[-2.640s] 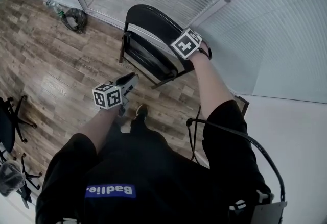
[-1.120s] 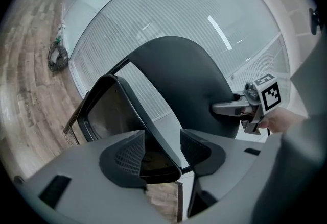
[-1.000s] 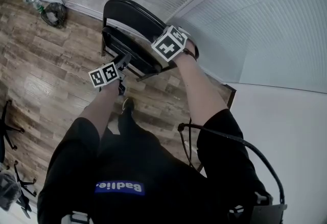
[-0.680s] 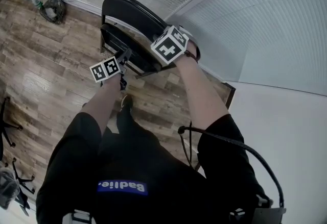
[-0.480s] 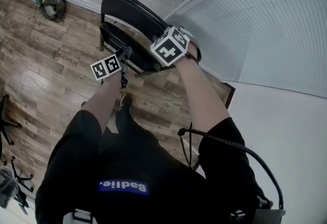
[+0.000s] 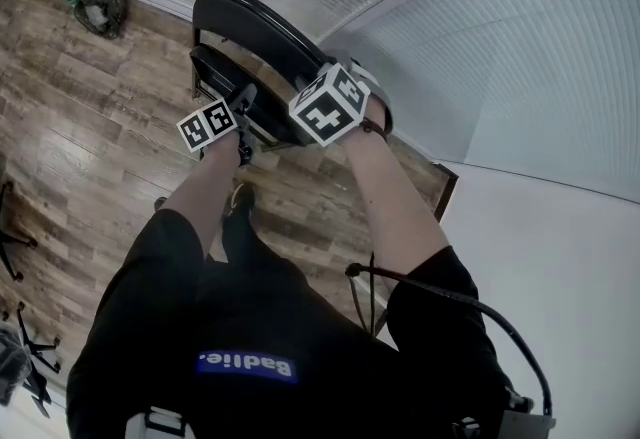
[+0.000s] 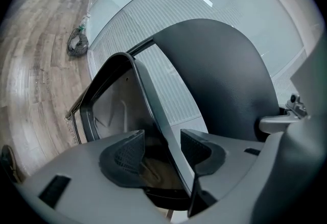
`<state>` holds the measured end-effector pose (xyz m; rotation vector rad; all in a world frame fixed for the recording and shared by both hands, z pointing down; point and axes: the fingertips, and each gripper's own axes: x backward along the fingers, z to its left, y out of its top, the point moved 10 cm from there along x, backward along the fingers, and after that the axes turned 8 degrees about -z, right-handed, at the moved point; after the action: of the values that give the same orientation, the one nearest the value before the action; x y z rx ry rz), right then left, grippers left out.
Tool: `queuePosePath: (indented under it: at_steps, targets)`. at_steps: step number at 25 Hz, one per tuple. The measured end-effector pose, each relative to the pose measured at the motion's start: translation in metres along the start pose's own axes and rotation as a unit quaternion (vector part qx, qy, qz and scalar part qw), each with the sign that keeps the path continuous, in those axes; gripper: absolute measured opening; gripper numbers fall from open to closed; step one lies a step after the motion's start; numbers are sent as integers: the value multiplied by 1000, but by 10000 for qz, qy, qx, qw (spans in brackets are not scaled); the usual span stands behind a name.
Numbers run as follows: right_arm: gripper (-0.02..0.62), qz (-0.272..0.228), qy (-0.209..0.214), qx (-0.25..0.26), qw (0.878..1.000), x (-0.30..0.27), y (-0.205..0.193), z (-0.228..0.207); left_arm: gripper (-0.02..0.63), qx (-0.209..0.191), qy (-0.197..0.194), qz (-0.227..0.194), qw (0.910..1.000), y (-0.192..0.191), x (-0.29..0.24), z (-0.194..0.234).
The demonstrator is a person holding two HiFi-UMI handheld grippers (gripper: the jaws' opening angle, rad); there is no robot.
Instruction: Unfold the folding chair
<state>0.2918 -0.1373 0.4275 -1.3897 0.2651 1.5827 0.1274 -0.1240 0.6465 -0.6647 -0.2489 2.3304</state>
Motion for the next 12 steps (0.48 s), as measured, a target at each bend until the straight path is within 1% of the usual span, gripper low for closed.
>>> queuePosePath:
  at_steps: [5,12]
  targets:
    - [192,5,-27,27,10000,4,4,7,202,178,70,-113,9998,7,-4,2]
    - [192,-9,-70,66,10000,8,7,19,200,391,208,-118,9989,6,-9,9]
